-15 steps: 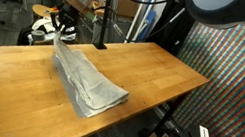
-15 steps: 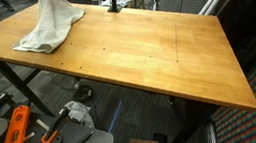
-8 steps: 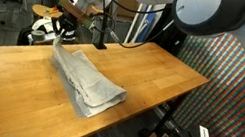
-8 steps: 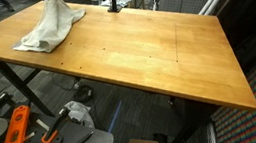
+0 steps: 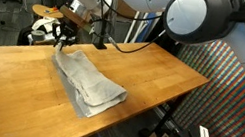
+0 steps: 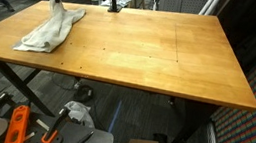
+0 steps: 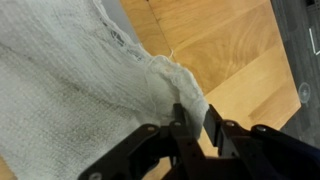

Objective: Fold the cloth

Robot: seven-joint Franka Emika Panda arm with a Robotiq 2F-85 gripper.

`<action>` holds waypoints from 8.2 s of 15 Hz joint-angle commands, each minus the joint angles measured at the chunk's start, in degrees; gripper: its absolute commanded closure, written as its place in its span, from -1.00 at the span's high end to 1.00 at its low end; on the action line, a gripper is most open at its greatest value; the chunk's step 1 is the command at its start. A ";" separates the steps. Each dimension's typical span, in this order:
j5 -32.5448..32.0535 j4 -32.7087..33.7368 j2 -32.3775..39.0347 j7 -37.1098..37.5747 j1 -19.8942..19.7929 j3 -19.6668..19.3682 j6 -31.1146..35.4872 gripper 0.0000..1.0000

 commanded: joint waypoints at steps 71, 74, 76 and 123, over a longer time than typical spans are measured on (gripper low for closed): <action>-8.42 -60.34 -37.85 -36.82 -4.57 -1.49 0.76 1.00; -6.07 -69.51 -43.91 -39.89 -4.24 -0.09 8.72 1.00; -4.20 -75.36 -47.45 -41.84 -3.82 0.91 15.29 1.00; -34.55 -84.05 -46.64 5.15 9.64 3.55 37.99 0.48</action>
